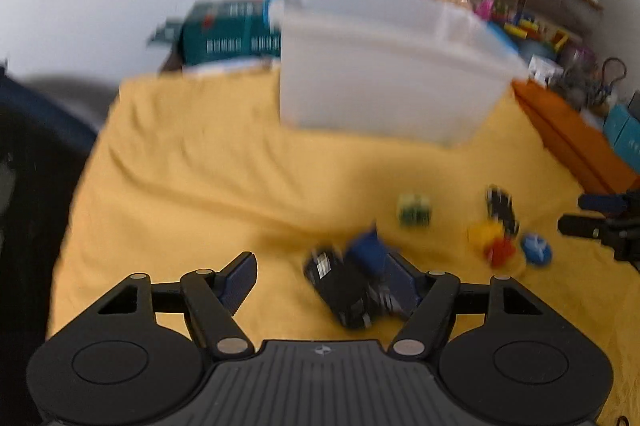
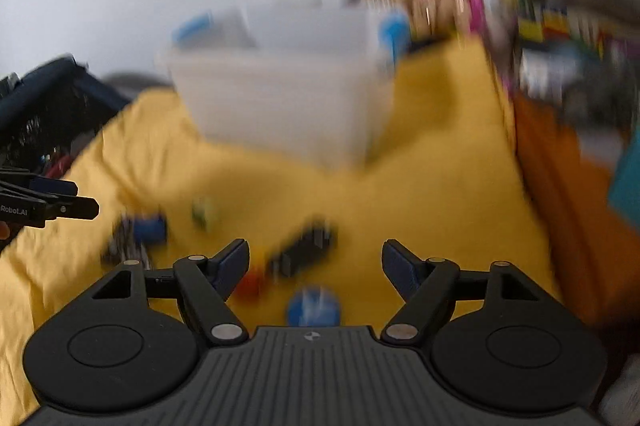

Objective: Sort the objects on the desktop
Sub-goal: 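Move both open grippers back toward the toys on the blanket, then grasp a black toy car with the left gripper while the right grasps the blue airplane disc, then carry the black car and blue disc over the white bin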

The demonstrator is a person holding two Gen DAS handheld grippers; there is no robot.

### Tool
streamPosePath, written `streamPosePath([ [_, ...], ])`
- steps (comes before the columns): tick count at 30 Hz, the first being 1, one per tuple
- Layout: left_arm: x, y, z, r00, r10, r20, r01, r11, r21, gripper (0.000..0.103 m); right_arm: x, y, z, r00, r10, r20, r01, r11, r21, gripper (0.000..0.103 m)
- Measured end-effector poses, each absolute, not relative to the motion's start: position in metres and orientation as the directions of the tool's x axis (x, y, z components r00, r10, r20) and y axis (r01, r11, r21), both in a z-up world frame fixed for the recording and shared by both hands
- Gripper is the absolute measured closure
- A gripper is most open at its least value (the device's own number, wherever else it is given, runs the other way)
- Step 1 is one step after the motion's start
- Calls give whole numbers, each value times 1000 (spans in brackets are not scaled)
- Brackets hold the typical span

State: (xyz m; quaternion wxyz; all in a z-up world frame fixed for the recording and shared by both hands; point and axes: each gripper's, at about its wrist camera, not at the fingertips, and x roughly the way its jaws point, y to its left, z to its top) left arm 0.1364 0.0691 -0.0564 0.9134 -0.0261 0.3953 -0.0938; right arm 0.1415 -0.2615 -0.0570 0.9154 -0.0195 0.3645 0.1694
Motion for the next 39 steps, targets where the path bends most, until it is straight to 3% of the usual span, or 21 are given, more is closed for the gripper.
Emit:
streamPosePath([
  [6,147,61,-81,636,-200,-745,89,979,-186,34,142,-263,-79,651,266,-712,-288,953,92,28],
  [11,154,57,-87,637,-227,-737,94,971,-218,65,148,-261,-91,640,253,-725,-287,955,80,33],
  [13,155,53,-86,640,-223,-735,114,974,-196,65,150,-258,-92,644,255,-721,-298,952,70,35],
  [16,157,52,-87,643,-224,-733,121,974,-191,66,154,-250,-95,627,266,-732,-353,935,38,61],
  [27,135,59,-46,716,-232,-659,156,972,-174,66,131,-257,-62,672,337,-660,-349,929,119,61],
  [39,172,52,50,807,-250,-535,175,966,-188,66,176,-234,46,770,426,-475,-392,903,175,61],
])
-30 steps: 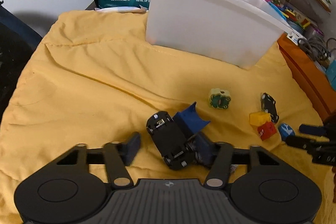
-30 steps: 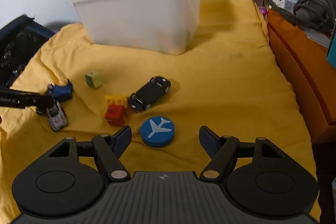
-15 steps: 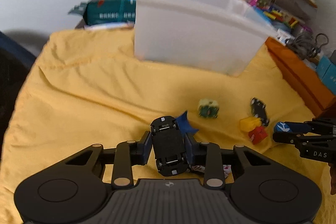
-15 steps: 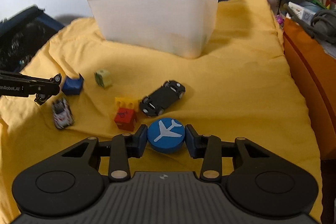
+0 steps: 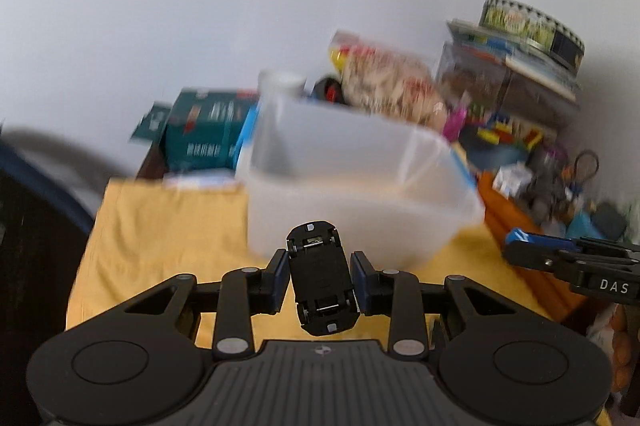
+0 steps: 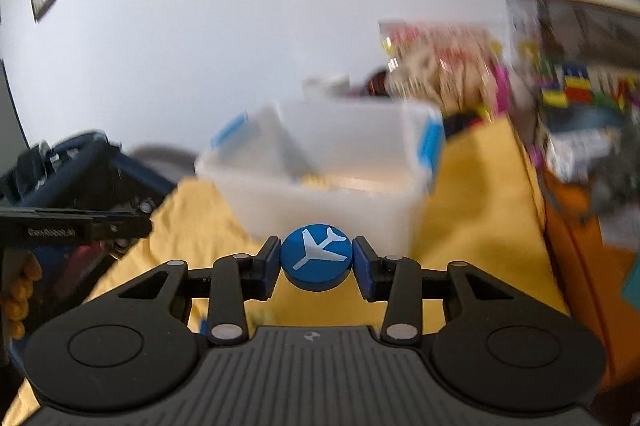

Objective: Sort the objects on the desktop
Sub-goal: 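Carry the black car and blue disc over the white bin, then open both grippers to drop the black car and blue disc into the bin, then move both open grippers back toward the toys on the blanket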

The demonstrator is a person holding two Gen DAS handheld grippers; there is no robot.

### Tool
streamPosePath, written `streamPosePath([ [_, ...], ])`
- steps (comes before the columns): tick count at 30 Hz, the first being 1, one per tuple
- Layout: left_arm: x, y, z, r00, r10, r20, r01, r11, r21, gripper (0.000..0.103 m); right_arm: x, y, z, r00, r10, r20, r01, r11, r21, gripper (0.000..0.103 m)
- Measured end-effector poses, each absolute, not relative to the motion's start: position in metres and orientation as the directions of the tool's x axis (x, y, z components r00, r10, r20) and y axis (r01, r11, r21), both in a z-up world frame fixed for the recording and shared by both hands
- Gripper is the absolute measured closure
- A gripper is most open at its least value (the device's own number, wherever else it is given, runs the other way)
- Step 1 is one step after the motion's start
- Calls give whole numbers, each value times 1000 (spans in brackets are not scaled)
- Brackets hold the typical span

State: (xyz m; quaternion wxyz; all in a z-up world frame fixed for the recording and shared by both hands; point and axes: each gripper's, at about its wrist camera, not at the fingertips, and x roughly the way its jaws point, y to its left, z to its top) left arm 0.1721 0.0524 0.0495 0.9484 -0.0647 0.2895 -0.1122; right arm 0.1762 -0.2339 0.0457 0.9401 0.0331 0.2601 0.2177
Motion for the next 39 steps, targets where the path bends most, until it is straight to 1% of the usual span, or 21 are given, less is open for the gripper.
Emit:
streamPosePath([
  [4,209,42,74,828,-253,-501,201,967,-157,66,218,-226,68,771,424,-475,-395,904,165,61],
  [9,265,35,90,819,-241,-520,184,970,-159,66,273,-220,74,749,401,-528,-371,913,167,61],
  [14,302,32,99,807,-230,-544,185,973,-137,66,303,-212,73,738,377,-560,-348,923,163,61],
  [15,308,31,101,807,-227,-545,182,974,-136,62,306,-209,73,740,370,-561,-347,925,152,60],
  [16,312,32,101,807,-226,-545,182,974,-133,47,310,-208,73,745,362,-560,-343,928,144,57],
  [17,316,31,102,808,-215,-549,178,977,-121,37,311,-208,73,751,351,-560,-333,933,139,42],
  [18,317,32,102,815,-200,-544,170,980,-104,27,314,-208,73,759,342,-554,-322,937,137,34],
  [19,316,32,101,825,-178,-537,157,984,-86,27,314,-208,72,764,341,-547,-320,937,138,29],
  [20,316,35,99,824,-170,-540,151,985,-80,27,312,-209,71,764,343,-547,-321,937,139,30],
  [24,301,49,87,814,-173,-555,138,985,-105,27,296,-214,66,764,364,-533,-331,930,160,30],
  [29,254,61,64,807,-175,-564,134,984,-115,27,241,-223,57,781,384,-493,-357,921,153,30],
  [31,229,62,53,804,-185,-566,135,982,-130,27,214,-227,46,776,386,-499,-373,919,130,30],
  [33,199,59,38,795,-195,-574,153,981,-122,27,187,-230,29,763,376,-525,-375,920,114,30],
  [36,154,50,9,765,-225,-603,185,974,-129,27,159,-230,-8,705,370,-605,-385,916,111,31],
  [38,130,41,-16,722,-256,-643,215,966,-143,27,148,-229,-30,669,359,-651,-387,916,107,38],
  [39,121,36,-28,699,-265,-664,233,962,-139,27,145,-228,-39,654,354,-669,-385,916,109,40],
])
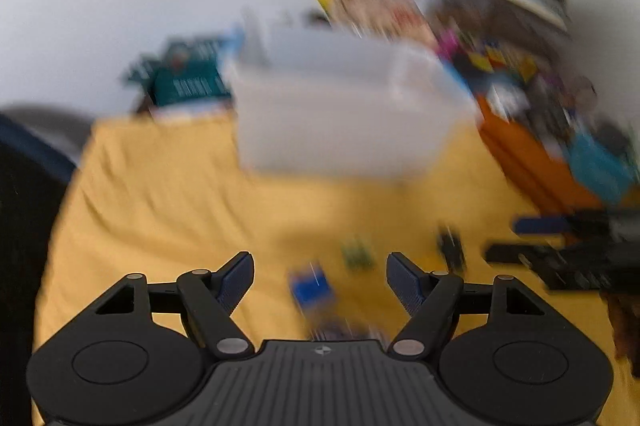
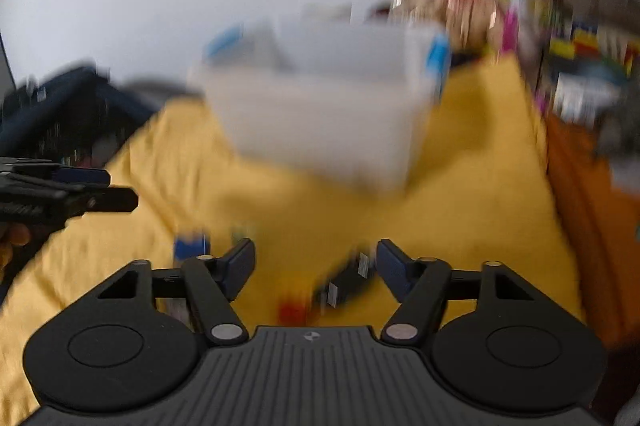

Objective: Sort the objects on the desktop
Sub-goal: 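Move both open grippers back toward the toys on the blanket, then grasp the white race car with the left gripper while the right grasps a small red brick, then carry the race car and red brick over the white bin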

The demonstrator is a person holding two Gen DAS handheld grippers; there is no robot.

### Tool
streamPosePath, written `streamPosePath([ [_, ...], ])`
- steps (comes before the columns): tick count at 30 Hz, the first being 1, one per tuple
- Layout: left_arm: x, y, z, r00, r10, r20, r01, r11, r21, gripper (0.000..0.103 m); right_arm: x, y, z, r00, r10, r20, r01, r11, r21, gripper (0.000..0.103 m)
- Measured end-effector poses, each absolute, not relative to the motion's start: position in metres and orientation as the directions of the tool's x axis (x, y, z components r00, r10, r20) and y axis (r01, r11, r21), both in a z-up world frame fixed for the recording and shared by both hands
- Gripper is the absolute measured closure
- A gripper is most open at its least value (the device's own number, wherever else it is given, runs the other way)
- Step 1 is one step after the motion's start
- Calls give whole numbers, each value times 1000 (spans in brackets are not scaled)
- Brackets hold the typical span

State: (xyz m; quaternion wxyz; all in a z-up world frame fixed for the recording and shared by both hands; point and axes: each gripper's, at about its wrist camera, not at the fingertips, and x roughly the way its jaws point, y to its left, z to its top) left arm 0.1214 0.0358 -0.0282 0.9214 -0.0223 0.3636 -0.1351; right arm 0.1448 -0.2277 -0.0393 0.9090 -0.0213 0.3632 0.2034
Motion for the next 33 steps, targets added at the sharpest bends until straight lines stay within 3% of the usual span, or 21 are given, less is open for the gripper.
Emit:
streamPosePath([
  [6,114,17,-71,655,-290,-697,297,948,-115,27,148,-214,-65,612,340,-714,-379,918,112,42],
  [12,130,15,-87,666,-248,-704,262,961,-91,27,157,-199,-81,598,317,-736,-390,918,79,52],
  [16,136,13,-96,648,-267,-713,282,954,-101,28,160,-193,-87,585,302,-753,-391,918,65,80],
  [18,136,10,-97,641,-289,-711,313,944,-102,35,160,-193,-86,583,305,-753,-390,918,70,80],
  [24,131,9,-88,653,-301,-696,331,939,-95,35,149,-206,-69,611,338,-716,-380,919,110,81],
  [33,128,31,-12,746,-332,-578,309,941,-142,35,144,-222,2,695,425,-580,-383,901,202,81],
])
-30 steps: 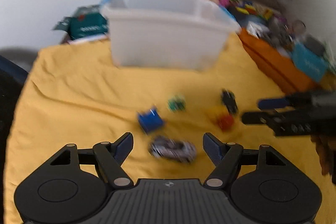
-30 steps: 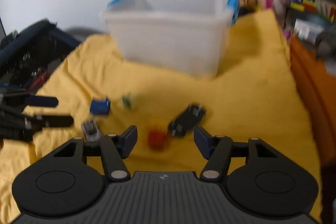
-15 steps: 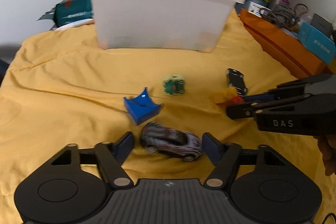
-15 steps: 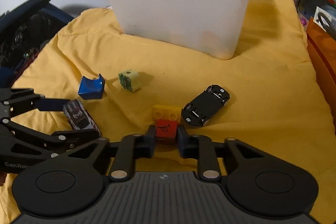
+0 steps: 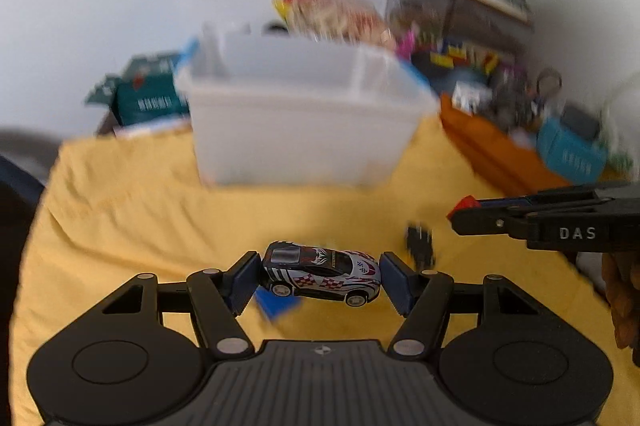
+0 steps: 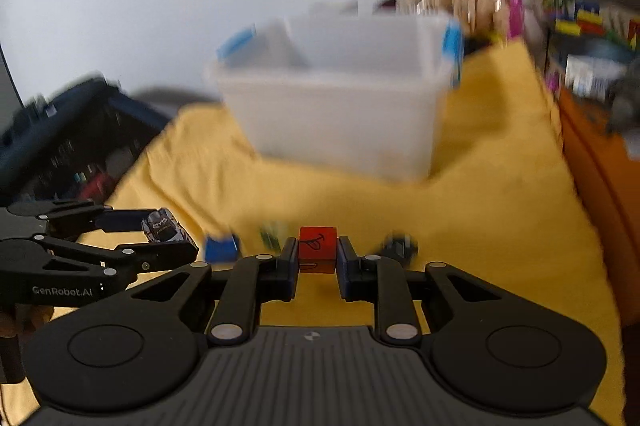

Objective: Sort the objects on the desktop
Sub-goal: 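Carry the race car and red brick over the white bin, then open both grippers to drop the race car and red brick into the bin, then move both open grippers back toward the toys on the blanket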

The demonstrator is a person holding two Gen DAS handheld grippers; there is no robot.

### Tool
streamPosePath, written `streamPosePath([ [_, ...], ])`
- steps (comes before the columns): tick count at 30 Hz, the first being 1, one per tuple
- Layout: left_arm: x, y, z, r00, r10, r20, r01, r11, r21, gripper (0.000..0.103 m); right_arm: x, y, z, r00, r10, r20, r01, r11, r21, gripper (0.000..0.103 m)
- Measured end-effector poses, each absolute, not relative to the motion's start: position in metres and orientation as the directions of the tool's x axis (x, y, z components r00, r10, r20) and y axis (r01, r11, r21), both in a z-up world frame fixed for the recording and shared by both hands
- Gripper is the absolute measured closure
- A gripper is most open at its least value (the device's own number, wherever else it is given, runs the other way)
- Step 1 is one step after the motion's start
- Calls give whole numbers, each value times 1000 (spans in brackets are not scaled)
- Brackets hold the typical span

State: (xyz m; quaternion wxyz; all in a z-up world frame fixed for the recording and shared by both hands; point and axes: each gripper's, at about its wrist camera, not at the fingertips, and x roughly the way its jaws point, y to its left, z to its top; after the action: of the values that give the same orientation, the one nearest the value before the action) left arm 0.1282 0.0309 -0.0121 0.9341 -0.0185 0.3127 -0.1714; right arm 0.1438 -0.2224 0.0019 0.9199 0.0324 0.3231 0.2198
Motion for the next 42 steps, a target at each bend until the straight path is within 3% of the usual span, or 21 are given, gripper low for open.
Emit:
streamPosePath([
  [7,178,38,63,806,-327,-494,278,945,-173,35,199,-225,70,751,452,-481,-407,891,201,81],
  [19,287,28,106,814,-263,-518,226,965,-135,35,299,-217,80,729,387,-565,-353,919,174,81],
  [22,305,23,102,799,-269,-538,241,963,-123,35,313,-215,73,726,367,-581,-329,928,174,78],
  [25,319,21,88,773,-244,-586,230,968,-100,29,319,-215,66,732,348,-586,-312,936,166,43],
  [28,315,25,78,778,-189,-600,193,980,-58,29,312,-221,64,743,340,-576,-298,939,170,42],
  [35,238,55,59,812,-248,-528,211,969,-129,28,239,-245,55,774,374,-510,-301,927,224,42],
  [42,159,50,-21,730,-225,-645,181,974,-135,28,177,-252,-19,712,279,-645,-241,959,149,42],
])
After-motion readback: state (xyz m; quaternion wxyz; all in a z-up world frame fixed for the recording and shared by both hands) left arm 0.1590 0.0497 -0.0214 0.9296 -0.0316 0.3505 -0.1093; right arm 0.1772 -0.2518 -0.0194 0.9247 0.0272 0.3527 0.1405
